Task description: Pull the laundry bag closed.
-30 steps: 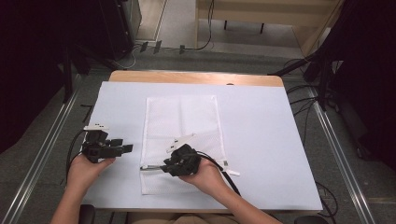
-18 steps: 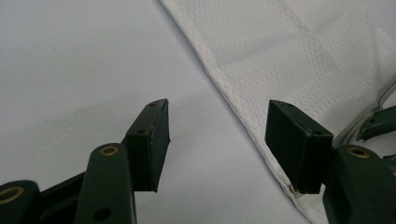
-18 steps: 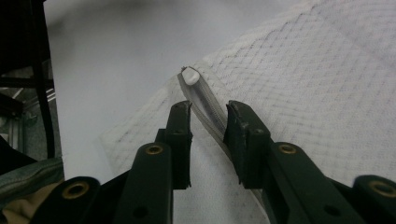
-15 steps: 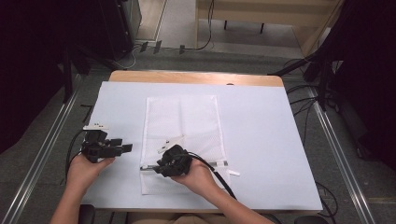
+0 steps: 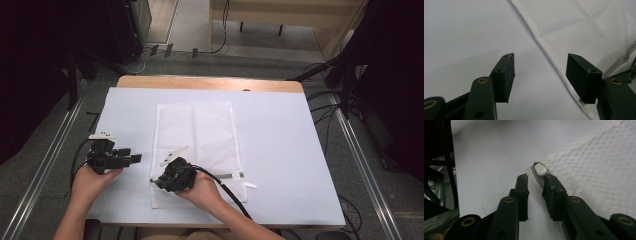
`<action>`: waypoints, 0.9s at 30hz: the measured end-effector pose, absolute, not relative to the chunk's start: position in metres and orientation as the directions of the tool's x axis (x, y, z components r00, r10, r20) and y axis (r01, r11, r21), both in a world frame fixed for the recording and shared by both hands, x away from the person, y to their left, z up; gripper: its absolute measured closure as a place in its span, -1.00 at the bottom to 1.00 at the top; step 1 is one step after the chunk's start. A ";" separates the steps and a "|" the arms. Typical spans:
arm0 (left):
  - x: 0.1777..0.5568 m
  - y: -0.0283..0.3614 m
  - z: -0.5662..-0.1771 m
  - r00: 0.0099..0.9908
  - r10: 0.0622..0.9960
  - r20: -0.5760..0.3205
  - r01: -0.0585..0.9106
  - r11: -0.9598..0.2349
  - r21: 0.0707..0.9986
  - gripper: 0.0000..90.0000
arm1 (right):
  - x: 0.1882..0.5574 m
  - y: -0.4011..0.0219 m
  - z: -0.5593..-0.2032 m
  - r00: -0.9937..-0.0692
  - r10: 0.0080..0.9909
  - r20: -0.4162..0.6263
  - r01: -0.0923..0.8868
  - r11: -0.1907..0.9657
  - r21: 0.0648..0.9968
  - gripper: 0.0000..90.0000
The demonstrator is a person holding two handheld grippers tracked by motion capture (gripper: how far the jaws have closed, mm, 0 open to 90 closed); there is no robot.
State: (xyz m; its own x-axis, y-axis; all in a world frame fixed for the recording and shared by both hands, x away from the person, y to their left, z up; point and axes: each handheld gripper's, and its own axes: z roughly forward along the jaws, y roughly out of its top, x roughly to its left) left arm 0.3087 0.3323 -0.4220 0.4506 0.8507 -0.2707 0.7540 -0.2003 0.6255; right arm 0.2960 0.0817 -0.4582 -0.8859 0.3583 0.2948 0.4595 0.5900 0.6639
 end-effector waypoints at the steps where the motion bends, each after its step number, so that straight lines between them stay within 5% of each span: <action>1: 0.309 0.332 -0.422 0.451 0.850 -0.271 0.754 -0.201 0.625 -0.10 | 0.296 0.083 -0.459 -0.887 0.358 0.294 0.458 0.592 0.663 0.66; 20: 0.309 0.332 -0.422 0.452 0.849 -0.274 0.754 -0.199 0.626 -0.10 | 0.303 0.104 -0.466 -0.866 0.377 0.329 0.497 0.571 0.653 0.67; 27: 0.307 0.333 -0.421 0.458 0.843 -0.280 0.756 -0.204 0.623 -0.07 | 0.306 0.109 -0.466 -0.880 0.380 0.285 0.468 0.595 0.654 0.93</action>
